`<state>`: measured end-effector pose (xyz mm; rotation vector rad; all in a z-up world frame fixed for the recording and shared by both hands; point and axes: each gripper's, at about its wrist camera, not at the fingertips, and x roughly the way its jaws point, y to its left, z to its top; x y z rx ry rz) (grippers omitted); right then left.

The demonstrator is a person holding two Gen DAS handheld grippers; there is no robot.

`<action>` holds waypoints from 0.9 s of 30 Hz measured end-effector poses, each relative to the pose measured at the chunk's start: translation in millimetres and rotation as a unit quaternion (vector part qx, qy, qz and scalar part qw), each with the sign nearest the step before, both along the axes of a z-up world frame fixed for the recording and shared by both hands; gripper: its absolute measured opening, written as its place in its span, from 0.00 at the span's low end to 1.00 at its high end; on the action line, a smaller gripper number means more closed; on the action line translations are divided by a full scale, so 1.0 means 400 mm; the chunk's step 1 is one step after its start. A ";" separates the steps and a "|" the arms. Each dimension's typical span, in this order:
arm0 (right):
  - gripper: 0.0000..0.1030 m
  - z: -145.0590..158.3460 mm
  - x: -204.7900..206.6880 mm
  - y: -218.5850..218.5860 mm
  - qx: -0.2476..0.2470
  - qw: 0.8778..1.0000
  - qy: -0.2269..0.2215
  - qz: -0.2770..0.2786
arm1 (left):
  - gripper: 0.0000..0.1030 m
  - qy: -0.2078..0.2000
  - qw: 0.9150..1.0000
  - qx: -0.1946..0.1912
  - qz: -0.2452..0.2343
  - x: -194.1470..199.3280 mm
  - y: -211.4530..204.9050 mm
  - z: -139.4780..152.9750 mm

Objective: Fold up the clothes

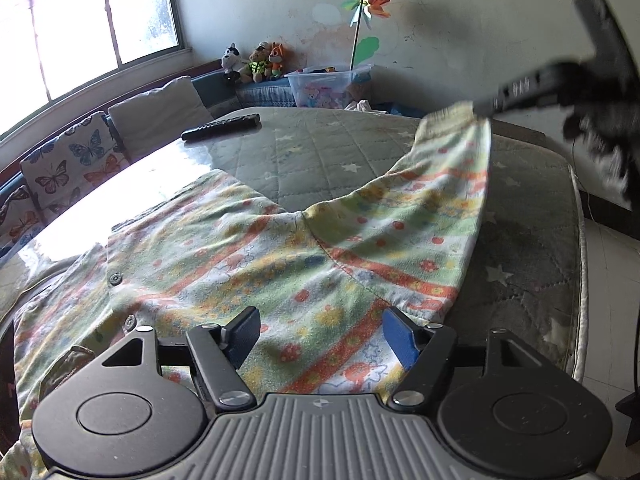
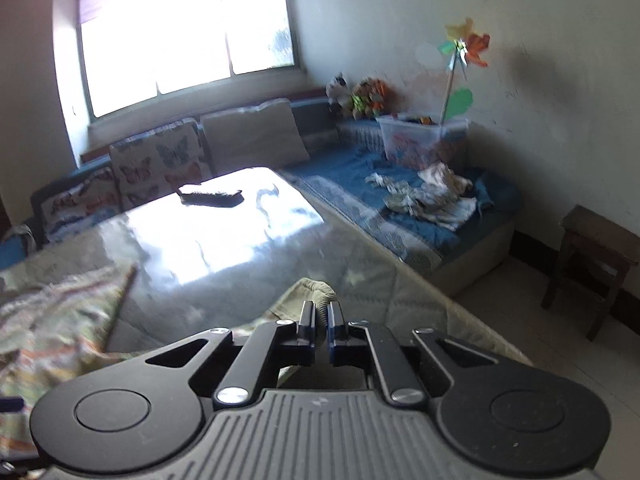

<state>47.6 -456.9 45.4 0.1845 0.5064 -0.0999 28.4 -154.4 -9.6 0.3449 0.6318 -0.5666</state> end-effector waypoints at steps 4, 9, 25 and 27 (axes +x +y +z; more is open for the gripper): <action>0.04 0.098 -0.022 0.062 0.005 0.998 -0.046 0.048 | 0.71 -0.015 1.000 -0.015 0.017 -0.019 0.038 0.020; 0.04 0.198 -0.046 0.197 -0.003 0.986 -0.095 0.135 | 0.76 -0.040 0.996 -0.039 0.064 -0.057 0.133 0.053; 0.05 0.137 -0.071 0.708 -0.021 0.913 -0.050 0.404 | 0.84 -0.060 0.974 -0.054 0.211 -0.147 0.400 0.049; 0.10 0.109 -0.076 0.736 -0.023 0.906 -0.030 0.421 | 0.84 -0.059 0.972 -0.053 0.222 -0.152 0.416 0.046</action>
